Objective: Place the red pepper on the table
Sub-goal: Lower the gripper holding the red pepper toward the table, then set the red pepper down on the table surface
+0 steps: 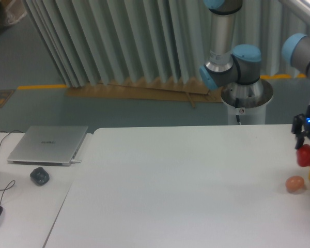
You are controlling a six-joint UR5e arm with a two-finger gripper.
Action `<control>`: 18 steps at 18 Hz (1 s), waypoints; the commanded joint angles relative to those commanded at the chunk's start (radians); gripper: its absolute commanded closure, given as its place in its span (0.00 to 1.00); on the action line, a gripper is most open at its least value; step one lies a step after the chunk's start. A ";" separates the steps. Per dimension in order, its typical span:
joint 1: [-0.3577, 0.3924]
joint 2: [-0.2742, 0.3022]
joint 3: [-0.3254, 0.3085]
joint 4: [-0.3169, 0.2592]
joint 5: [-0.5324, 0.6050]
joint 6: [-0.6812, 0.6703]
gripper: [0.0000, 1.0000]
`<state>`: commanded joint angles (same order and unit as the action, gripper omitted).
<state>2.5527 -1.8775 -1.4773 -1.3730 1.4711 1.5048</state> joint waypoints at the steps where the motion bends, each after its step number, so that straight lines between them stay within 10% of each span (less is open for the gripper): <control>1: -0.012 -0.014 0.000 0.024 0.000 -0.002 0.75; 18: -0.143 -0.150 0.009 0.149 0.106 -0.035 0.75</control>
<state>2.4099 -2.0279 -1.4680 -1.2242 1.5769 1.4696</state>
